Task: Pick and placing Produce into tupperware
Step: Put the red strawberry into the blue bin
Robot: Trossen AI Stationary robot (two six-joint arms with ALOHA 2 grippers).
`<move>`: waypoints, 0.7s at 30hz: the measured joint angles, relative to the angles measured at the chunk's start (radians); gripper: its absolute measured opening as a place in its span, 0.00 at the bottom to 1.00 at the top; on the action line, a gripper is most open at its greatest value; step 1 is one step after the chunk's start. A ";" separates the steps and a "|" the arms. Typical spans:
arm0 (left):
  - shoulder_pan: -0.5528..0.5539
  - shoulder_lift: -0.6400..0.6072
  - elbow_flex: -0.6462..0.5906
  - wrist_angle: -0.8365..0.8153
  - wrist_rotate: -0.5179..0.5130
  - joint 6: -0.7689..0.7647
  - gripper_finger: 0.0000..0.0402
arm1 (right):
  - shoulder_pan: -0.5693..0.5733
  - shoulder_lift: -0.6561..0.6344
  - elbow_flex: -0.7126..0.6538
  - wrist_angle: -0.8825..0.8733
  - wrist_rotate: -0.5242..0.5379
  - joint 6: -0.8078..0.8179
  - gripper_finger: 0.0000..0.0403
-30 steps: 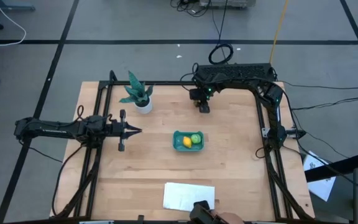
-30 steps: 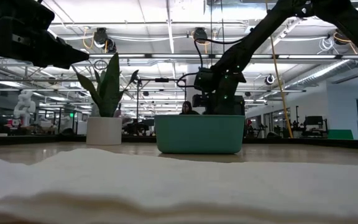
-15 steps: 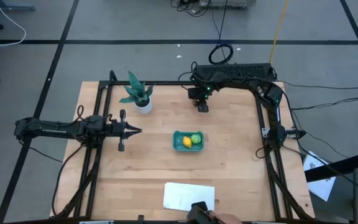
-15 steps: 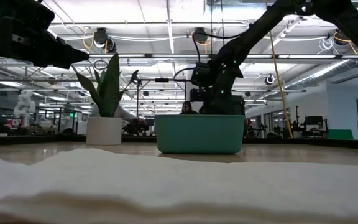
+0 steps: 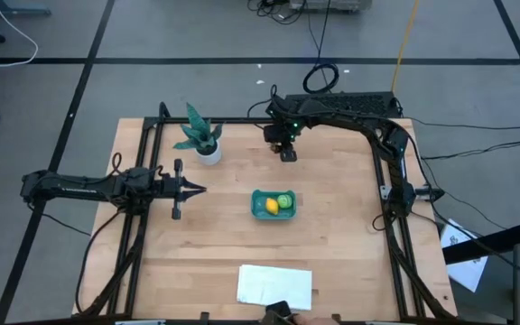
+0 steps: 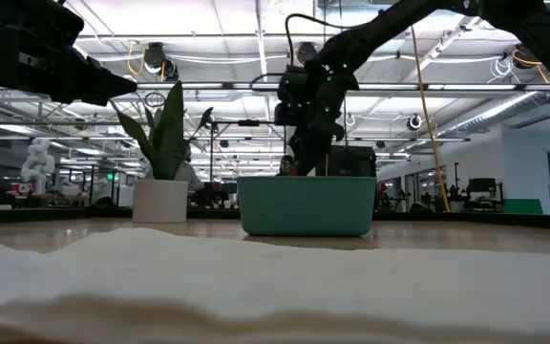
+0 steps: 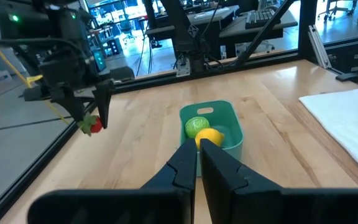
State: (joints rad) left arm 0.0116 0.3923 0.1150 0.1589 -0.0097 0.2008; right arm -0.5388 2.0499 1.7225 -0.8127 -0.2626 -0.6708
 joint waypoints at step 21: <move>0.000 0.000 0.000 -0.007 0.000 -0.015 0.06 | 0.019 -0.092 0.145 -0.167 -0.086 0.000 0.35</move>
State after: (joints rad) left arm 0.0116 0.3926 0.1150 0.1518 -0.0101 0.1859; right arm -0.5198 1.9575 1.8671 -0.9800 -0.3489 -0.6712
